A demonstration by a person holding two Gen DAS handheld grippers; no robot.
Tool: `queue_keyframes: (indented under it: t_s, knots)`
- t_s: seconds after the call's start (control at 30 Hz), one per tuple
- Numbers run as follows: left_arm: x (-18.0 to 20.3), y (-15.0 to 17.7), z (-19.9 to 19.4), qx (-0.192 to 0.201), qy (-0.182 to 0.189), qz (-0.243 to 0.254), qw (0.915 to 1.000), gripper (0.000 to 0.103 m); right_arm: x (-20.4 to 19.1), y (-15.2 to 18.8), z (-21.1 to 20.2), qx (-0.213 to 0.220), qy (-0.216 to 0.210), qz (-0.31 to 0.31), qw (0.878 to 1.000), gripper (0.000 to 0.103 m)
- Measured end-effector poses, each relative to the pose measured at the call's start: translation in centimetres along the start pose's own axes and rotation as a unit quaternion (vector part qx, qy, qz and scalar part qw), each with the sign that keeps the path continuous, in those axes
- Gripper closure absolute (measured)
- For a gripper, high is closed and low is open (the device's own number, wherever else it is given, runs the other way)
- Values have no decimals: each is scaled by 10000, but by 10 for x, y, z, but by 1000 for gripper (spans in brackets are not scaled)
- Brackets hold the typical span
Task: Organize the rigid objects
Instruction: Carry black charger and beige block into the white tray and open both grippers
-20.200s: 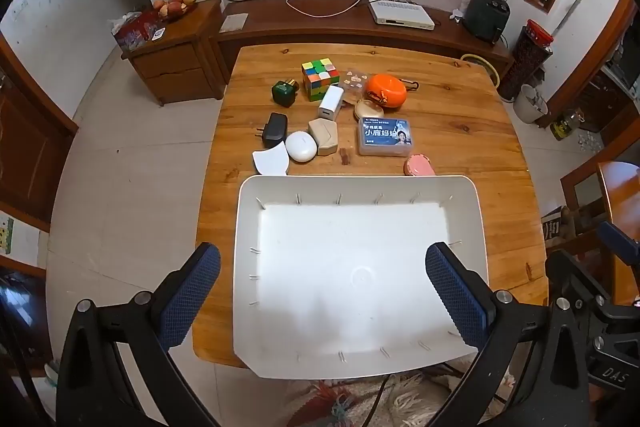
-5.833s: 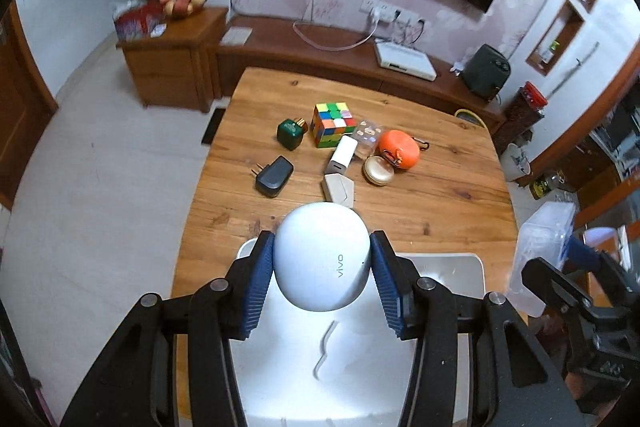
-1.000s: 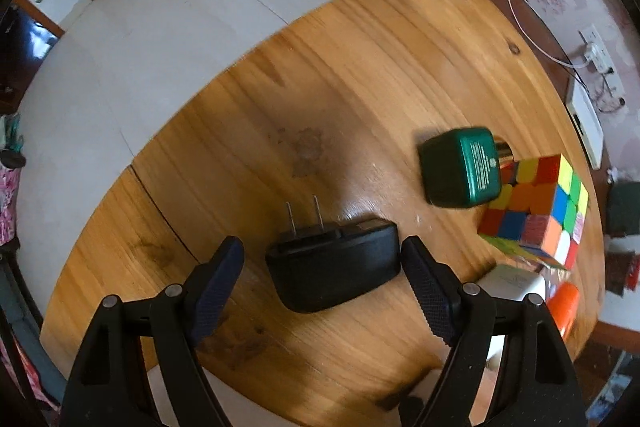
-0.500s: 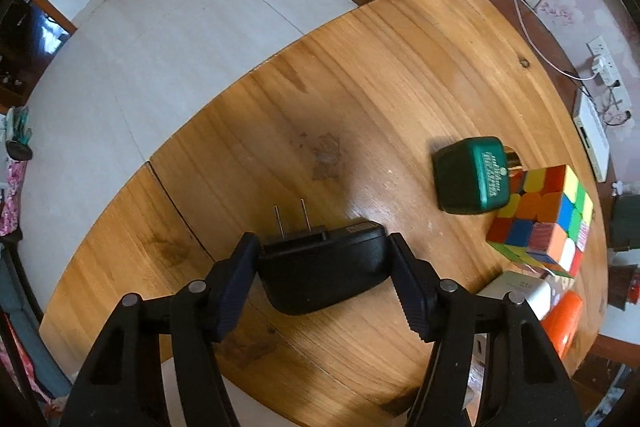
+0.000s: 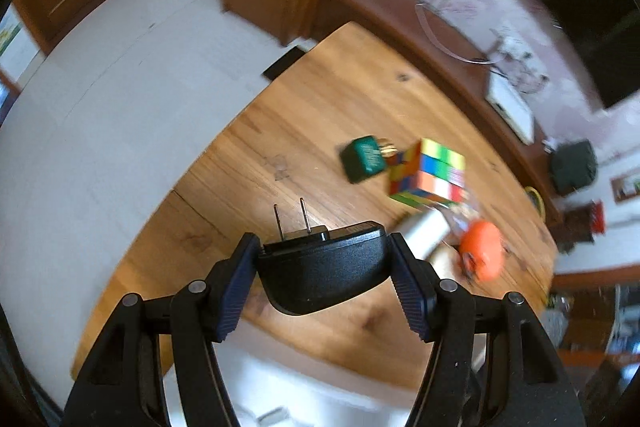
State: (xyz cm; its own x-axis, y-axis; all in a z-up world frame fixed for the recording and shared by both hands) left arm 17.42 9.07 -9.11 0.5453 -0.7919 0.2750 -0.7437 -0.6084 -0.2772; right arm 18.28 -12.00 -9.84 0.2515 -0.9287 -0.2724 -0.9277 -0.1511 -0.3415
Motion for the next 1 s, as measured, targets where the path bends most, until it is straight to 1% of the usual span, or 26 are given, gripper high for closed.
queue_keyframes:
  t_s: [0.07,0.1,0.2,0.23,0.3,0.37,0.4,0.43,0.53,0.6,0.7,0.8,0.87,1.0]
  knots:
    - [0,6,-21,78,156,291,9994,35,-8,5,-23,213,-10,-30,9998,58]
    - [-1,10,-35,121,216,516,9984,35,-11,8,-34,301,-28,-61,9995,58]
    - [-5,24,-62,202,320,969,9946,35,-22,22,-72,574,-60,-217,9981,58]
    - [-7,32,-73,221,372,1199,9918,35,-28,27,-76,630,-48,-251,9977,58]
    - [-8,42,-84,243,403,1498,9876,35,-35,38,-89,730,-37,-328,9968,58]
    - [-13,57,-91,272,418,1850,9815,35,-44,52,-100,835,-40,-456,9955,58]
    - [-15,65,-92,304,388,2011,9783,35,-46,59,-106,870,-40,-496,9950,58]
    - [-17,77,-94,361,326,2243,9733,35,-50,67,-108,906,-33,-548,9944,58]
    - [-23,102,-90,478,193,2583,9647,35,-60,96,-114,992,34,-743,9923,58]
    - [-28,117,-84,481,117,2719,9611,35,-65,113,-111,981,133,-857,9914,58]
    - [-37,141,-67,375,41,2856,9576,35,-72,142,-99,891,326,-1051,9899,58]
    - [-44,163,-50,282,-85,2992,9537,35,-75,168,-77,763,563,-1231,9879,58]
    - [-49,177,-37,153,-95,3049,9522,35,-76,181,-65,726,688,-1339,9859,58]
    - [-54,193,-24,147,-271,3177,9477,35,-78,200,-43,566,805,-1581,9825,58]
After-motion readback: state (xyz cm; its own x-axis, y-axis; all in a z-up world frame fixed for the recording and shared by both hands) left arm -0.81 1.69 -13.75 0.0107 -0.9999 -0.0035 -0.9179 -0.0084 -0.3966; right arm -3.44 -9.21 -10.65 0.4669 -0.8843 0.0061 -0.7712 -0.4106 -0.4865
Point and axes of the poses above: each gripper's, at about its wrist camera, not at the fingertips, and z roughly the way its jaws point, x to its right, y to its underside, the point moved 1 cm from there along z, roughly the way its jaws point, and after that the axes turned 1 degree about z, right-handed, at the moved point
